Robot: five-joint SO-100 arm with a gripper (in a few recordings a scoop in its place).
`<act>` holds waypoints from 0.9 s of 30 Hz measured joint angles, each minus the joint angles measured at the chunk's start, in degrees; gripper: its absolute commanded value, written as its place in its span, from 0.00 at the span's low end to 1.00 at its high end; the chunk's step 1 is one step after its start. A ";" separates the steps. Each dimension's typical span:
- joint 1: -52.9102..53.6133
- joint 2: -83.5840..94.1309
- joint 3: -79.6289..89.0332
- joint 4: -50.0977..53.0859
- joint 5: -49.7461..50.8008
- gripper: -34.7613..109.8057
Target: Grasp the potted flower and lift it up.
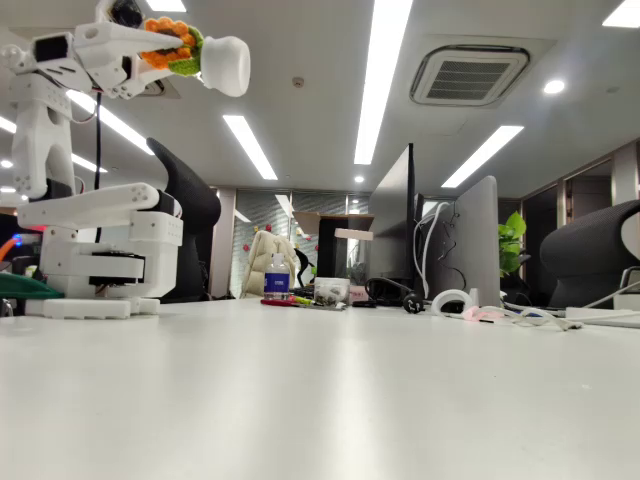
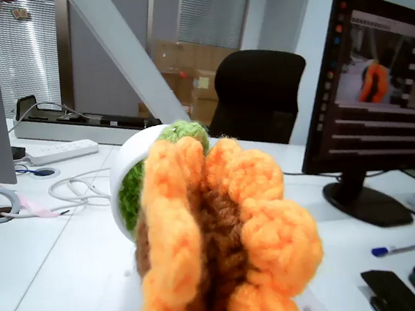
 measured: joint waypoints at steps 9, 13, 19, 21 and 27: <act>0.00 0.00 0.00 0.00 0.00 0.24; 0.00 0.00 0.00 0.70 0.00 0.24; 0.00 0.00 -0.09 0.70 -0.26 0.24; 0.00 0.00 -0.09 0.70 -0.26 0.24; 0.00 0.00 -0.09 0.70 -0.26 0.24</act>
